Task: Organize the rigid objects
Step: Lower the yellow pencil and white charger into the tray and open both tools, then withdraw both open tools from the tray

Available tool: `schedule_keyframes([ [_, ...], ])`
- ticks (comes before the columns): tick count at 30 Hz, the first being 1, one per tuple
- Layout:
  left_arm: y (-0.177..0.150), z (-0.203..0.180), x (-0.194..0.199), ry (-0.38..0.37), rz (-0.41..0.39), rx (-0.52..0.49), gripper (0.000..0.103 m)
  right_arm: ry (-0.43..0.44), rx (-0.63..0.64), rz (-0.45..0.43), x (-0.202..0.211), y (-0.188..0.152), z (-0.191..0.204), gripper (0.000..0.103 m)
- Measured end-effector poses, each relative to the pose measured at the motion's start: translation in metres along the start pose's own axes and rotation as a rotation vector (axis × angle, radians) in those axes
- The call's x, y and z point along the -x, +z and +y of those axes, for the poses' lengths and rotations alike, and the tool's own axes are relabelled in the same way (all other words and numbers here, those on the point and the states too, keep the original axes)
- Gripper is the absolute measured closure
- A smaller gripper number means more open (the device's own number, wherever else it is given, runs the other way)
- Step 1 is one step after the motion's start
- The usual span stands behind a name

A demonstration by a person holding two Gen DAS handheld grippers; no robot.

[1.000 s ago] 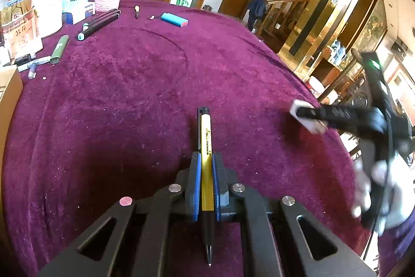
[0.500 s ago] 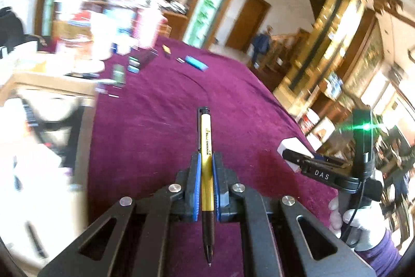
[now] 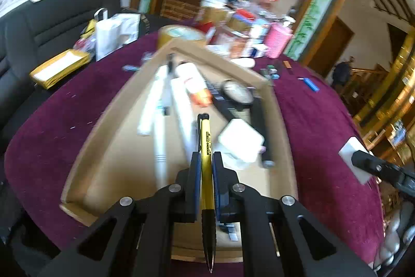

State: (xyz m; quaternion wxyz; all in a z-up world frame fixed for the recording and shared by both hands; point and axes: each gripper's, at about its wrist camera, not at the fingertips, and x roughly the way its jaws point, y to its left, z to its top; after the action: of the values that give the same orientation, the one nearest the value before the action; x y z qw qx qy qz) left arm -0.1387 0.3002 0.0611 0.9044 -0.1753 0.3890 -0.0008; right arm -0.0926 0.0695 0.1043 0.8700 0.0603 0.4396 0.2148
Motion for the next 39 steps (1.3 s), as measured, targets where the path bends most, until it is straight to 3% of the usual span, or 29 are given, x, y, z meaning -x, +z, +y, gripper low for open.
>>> schedule_keyframes([
  [4, -0.003, 0.017, -0.007, 0.046, 0.033, 0.017, 0.095, 0.049, 0.076, 0.061, -0.036, 0.004, 0.047, 0.051],
  [8, -0.006, 0.022, -0.006, 0.031, 0.033, 0.002, 0.095, 0.073, 0.147, 0.132, -0.07, -0.004, 0.084, 0.05],
  [14, -0.006, 0.022, -0.003, -0.003, 0.013, 0.006, 0.093, 0.058, 0.19, 0.201, -0.101, -0.018, 0.1, 0.05],
  [16, -0.005, 0.022, 0.0, -0.007, -0.001, 0.014, 0.076, 0.024, 0.212, 0.205, -0.107, -0.022, 0.099, 0.05],
  [17, -0.003, 0.021, 0.003, -0.009, -0.015, 0.017, 0.06, 0.015, 0.212, 0.202, -0.109, -0.022, 0.097, 0.049],
  [18, -0.003, 0.02, 0.008, -0.011, -0.036, 0.021, 0.048, 0.016, 0.207, 0.192, -0.109, -0.023, 0.095, 0.05],
  [23, 0.004, 0.011, 0.03, 0.002, -0.113, 0.004, 0.03, 0.052, 0.225, 0.121, -0.091, -0.023, 0.095, 0.037],
  [30, 0.005, -0.011, 0.056, 0.146, -0.215, -0.064, 0.017, 0.063, 0.147, -0.05, -0.045, -0.028, 0.076, 0.03],
  [34, 0.003, -0.026, 0.064, 0.245, -0.247, -0.105, 0.014, 0.008, 0.117, -0.136, -0.023, -0.033, 0.064, 0.021],
  [39, -0.002, -0.048, 0.071, 0.295, -0.265, -0.16, 0.013, -0.087, 0.075, -0.198, -0.006, -0.039, 0.041, 0.014],
])
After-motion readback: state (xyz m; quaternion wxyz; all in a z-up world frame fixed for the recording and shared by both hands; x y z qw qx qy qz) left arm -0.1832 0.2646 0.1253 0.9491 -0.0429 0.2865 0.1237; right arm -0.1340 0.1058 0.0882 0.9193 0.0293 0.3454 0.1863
